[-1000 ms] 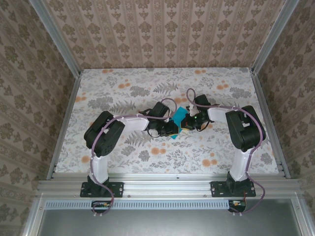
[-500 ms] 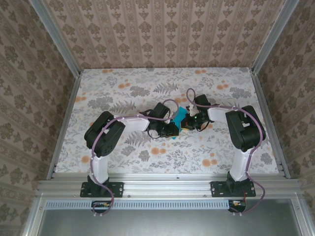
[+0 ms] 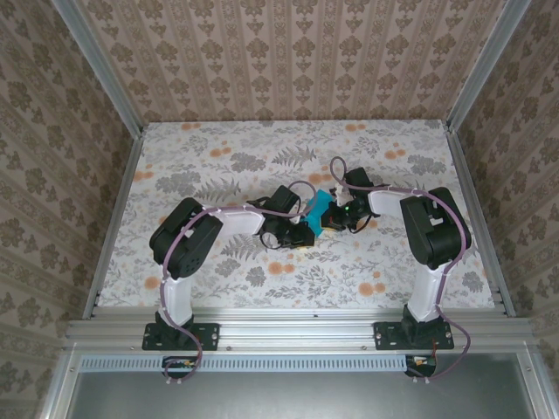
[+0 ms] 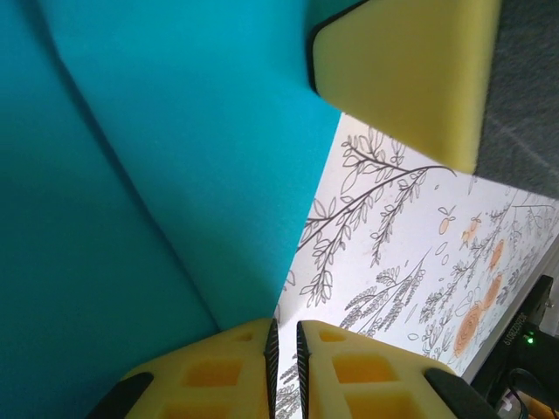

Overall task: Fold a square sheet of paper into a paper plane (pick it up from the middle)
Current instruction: Fold the triangle a second time at the center of the table.

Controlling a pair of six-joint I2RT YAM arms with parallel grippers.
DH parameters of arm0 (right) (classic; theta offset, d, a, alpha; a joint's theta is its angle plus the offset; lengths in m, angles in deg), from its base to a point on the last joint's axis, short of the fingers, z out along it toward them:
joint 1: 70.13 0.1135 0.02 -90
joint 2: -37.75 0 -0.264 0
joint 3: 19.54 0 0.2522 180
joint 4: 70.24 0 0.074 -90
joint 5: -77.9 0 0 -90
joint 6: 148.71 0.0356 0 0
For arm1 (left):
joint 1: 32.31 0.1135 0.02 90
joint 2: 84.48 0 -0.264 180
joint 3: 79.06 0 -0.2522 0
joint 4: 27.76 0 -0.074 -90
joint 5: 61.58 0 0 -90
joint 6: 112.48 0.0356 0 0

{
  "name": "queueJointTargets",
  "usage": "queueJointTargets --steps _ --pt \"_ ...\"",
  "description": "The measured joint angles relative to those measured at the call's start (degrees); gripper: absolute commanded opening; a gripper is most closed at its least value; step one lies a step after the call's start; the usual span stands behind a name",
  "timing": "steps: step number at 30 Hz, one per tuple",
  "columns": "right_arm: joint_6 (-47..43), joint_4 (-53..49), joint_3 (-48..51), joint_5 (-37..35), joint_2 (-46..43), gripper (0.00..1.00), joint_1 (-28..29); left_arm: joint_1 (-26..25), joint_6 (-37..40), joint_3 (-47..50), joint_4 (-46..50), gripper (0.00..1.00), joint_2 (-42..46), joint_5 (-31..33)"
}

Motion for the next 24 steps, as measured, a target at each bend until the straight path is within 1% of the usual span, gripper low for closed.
queueJointTargets --steps 12,24 --pt "-0.4 -0.8 -0.5 -0.2 0.2 0.06 0.1 0.0 1.8 0.6 -0.6 0.17 0.0 -0.7" --pt "-0.7 -1.7 -1.0 -0.4 0.3 0.06 0.5 0.5 0.9 -0.1 -0.3 0.17 1.5 -3.5"
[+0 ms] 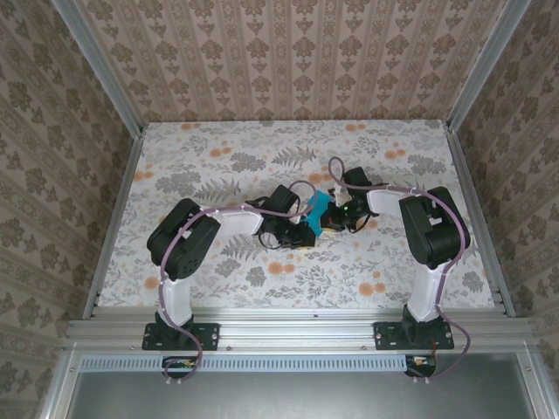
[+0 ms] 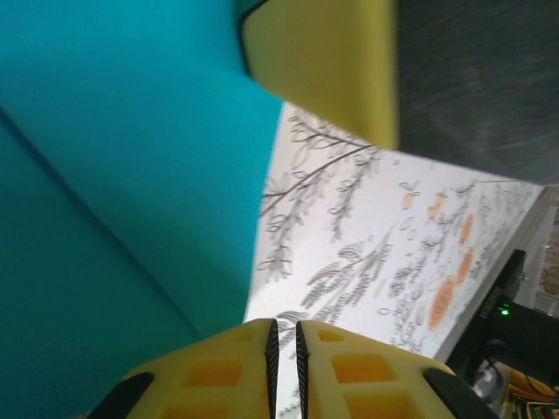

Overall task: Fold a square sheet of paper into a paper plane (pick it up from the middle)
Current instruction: Fold the triangle a second time at the center of the table.

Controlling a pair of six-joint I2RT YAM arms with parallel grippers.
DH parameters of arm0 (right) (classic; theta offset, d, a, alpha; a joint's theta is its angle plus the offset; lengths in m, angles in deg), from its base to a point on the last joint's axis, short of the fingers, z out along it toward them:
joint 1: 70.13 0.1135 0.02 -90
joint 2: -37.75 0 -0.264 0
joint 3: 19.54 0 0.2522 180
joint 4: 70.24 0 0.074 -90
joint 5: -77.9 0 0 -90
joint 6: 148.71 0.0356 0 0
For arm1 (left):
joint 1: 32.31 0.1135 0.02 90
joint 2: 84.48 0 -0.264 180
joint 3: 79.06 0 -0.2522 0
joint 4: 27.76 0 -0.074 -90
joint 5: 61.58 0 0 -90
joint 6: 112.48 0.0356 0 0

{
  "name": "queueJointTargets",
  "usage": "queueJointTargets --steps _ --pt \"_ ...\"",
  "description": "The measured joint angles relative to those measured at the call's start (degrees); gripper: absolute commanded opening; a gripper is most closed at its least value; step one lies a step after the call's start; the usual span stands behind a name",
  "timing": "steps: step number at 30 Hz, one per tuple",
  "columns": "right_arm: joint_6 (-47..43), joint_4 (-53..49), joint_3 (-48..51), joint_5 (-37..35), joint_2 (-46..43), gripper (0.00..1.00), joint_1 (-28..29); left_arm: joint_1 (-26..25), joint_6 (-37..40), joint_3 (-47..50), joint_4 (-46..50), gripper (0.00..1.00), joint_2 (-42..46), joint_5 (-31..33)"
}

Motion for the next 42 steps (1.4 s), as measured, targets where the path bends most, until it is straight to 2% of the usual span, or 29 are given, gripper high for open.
queueJointTargets --steps 9,16,31,39,42 --pt "-0.2 0.0 0.0 0.0 0.0 0.06 0.1 2.3 -0.2 -4.4 -0.1 0.17 -0.4 0.8" --pt "-0.6 0.0 0.0 -0.1 0.0 0.06 0.1 3.2 -0.2 -7.3 0.0 0.17 -5.0 1.9" --pt "-1.1 0.0 -0.1 -0.2 0.0 0.06 0.2 5.3 -0.6 -8.4 0.0 0.17 -8.3 0.9" --pt "-1.0 0.0 -0.1 -0.7 -0.1 0.17 0.5 5.6 -0.6 -8.7 0.2 0.17 -8.6 0.0" --pt "-0.9 0.3 0.0 -0.7 -0.7 0.18 0.8 5.6 -0.5 -8.7 0.3 0.17 -8.6 0.1"
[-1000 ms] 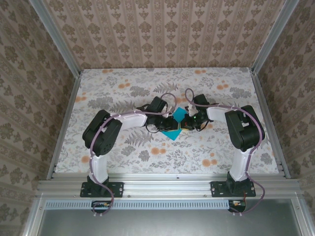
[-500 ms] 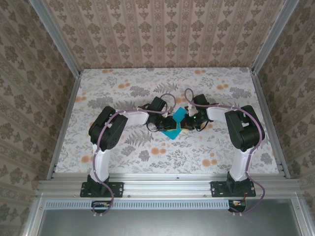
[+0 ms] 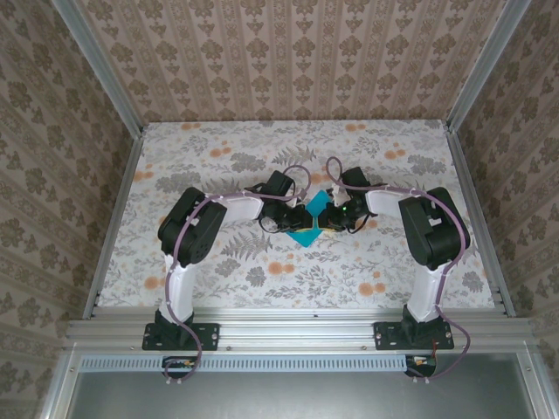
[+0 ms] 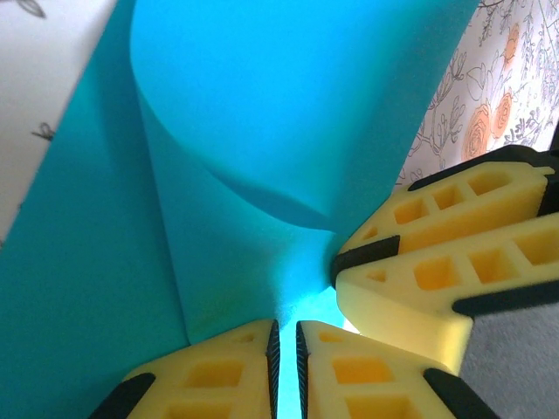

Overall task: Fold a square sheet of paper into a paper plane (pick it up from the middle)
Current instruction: Fold the triangle a second time at the center of the table.

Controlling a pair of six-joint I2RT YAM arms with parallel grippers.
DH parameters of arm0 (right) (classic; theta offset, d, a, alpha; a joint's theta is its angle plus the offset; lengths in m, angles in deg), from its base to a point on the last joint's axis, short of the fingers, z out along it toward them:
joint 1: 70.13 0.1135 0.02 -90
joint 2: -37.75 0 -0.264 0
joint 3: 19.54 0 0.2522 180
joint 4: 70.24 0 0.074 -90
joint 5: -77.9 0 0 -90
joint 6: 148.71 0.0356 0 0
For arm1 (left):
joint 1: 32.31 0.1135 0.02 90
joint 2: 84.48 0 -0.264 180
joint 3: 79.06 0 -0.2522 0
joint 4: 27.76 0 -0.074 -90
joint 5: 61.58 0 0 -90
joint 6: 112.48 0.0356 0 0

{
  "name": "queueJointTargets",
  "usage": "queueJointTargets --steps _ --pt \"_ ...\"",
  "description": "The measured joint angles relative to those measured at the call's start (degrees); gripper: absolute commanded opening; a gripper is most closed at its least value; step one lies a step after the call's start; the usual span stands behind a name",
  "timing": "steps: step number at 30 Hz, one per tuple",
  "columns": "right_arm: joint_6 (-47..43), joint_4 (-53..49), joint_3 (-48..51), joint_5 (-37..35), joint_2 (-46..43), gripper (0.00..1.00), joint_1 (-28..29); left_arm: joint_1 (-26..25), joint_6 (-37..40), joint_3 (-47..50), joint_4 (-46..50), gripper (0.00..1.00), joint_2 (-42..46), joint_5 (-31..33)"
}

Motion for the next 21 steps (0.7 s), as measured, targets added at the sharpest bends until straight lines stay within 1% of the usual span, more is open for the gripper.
queueJointTargets --steps 3,5,12,16,21 --pt "0.9 1.7 1.2 0.1 -1.4 0.18 0.1 0.0 0.2 0.0 0.0 0.17 0.0 0.0" --pt "1.9 3.0 2.6 0.5 -2.9 0.15 0.1 0.0 0.2 0.0 0.1 0.17 0.0 0.0" --pt "7.8 10.8 9.4 5.7 -7.8 0.09 0.5 0.1 0.5 0.0 0.1 0.17 0.0 0.0" --pt "11.5 14.1 12.4 7.3 -8.4 0.08 3.0 0.1 0.6 0.0 0.1 0.17 0.0 -0.1" --pt "14.3 17.2 13.7 7.6 -8.3 0.06 6.2 0.2 0.6 -0.1 0.2 0.17 -0.1 -0.4"
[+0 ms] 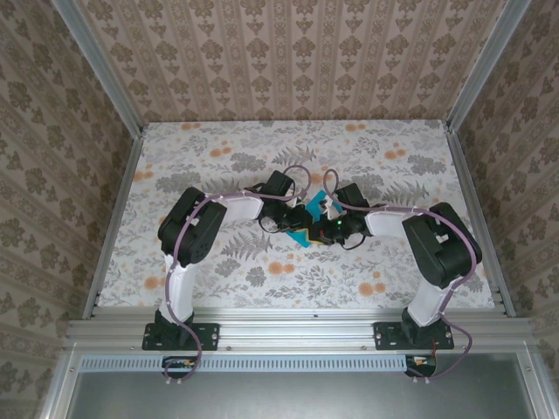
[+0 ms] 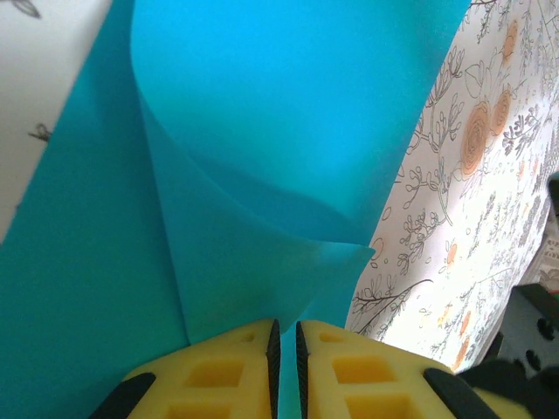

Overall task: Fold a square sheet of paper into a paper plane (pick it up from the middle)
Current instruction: Fold the triangle a second time at the center of the table.

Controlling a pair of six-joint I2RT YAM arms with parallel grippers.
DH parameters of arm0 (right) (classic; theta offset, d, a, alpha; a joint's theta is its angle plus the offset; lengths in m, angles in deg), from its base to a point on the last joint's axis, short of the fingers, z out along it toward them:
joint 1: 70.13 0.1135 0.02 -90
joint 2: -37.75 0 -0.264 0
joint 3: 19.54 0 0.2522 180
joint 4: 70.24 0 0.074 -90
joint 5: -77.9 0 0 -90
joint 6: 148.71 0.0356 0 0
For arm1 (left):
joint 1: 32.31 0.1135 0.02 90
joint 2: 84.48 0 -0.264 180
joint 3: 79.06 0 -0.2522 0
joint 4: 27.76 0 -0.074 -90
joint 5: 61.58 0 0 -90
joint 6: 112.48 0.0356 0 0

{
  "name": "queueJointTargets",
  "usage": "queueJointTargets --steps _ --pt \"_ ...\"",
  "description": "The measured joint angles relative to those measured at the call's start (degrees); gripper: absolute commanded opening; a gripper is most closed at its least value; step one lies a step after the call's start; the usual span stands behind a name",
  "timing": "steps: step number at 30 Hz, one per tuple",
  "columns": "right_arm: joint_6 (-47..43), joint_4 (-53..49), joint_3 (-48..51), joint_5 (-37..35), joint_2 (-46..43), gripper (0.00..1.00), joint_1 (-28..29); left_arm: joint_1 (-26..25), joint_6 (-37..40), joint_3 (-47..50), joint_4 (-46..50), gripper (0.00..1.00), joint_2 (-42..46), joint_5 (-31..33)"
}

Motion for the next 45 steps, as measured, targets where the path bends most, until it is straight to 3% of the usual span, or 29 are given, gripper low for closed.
queueJointTargets --steps 10,45 --pt "0.5 1.7 0.0 -1.6 3.2 0.05 0.8 0.1 0.0 -0.1 0.1 0.17 -0.1 -0.3" --pt "-8.4 -2.1 -0.7 -8.9 2.3 0.03 3.4 2.7 -0.9 -8.3 4.4 0.18 -4.9 -1.6"
